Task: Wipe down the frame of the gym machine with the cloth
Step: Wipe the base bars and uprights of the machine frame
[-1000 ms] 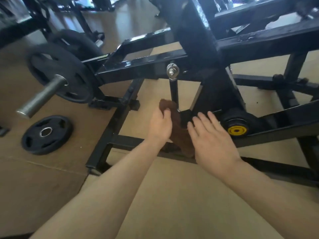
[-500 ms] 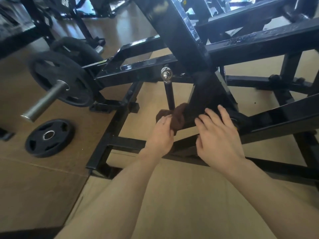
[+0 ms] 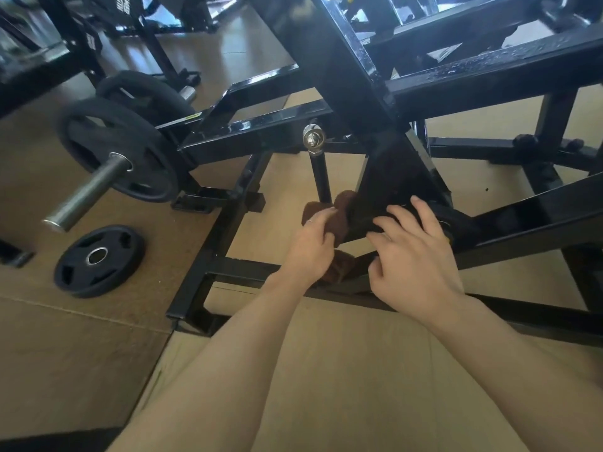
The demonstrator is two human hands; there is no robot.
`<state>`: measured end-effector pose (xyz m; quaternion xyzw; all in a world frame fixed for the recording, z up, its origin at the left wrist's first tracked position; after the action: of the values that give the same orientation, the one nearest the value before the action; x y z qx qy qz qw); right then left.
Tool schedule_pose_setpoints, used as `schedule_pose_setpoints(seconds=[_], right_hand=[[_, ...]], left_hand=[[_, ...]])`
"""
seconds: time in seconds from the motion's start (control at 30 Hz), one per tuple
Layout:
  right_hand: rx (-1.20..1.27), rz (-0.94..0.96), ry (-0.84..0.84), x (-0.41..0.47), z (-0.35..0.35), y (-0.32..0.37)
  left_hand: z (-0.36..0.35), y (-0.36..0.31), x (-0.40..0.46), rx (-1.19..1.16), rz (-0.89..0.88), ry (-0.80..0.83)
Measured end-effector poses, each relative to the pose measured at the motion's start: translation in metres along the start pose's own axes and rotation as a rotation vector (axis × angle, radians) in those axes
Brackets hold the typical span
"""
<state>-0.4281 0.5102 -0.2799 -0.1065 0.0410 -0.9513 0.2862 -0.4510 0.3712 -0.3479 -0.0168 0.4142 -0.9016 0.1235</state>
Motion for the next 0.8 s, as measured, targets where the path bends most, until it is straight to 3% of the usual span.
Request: schedule_pose_setpoints(seconds=[0.1, 0.23, 0.3, 0.37, 0.5, 0.57, 0.7, 0.8], right_hand=[[-0.007, -0.003, 0.011, -0.001, -0.003, -0.001], [0.015, 0.007, -0.009, -0.001, -0.001, -0.001], [0.018, 0.004, -0.008, -0.001, -0.001, -0.002], [0.013, 0.001, -0.015, 0.0, -0.001, -0.002], [0.021, -0.009, -0.023, 0.0, -0.002, -0.002], [0.042, -0.011, -0.053, 0.0, 0.001, -0.004], [0.141, -0.05, -0.198, 0.002, 0.017, -0.017], [0.222, -0.081, -0.249, 0.003, 0.02, -0.032]], left_hand=[[0.006, -0.001, 0.002, -0.001, 0.025, -0.044], [0.022, -0.037, 0.004, -0.456, 0.084, -0.053], [0.029, -0.057, 0.005, -0.557, 0.044, -0.09], [0.023, -0.053, 0.001, -0.5, 0.043, -0.08], [-0.003, -0.01, -0.005, -0.161, 0.065, 0.009], [-0.001, -0.01, -0.005, -0.167, 0.063, 0.009], [0.031, -0.056, -0.003, -0.667, 0.103, -0.063], [0.052, -0.086, -0.001, -0.838, 0.117, -0.172]])
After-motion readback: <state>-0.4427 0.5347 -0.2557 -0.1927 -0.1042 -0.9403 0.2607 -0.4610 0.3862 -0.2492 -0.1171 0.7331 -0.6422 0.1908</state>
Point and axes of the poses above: each hand's wrist, its own x-axis towards the middle knuckle, its own z-axis out of the back of the hand, y = z × x, the point moved 9 cm from there along x, towards the middle knuckle, and after that the axes turned 1 degree about -y, right-handed, at the moved point
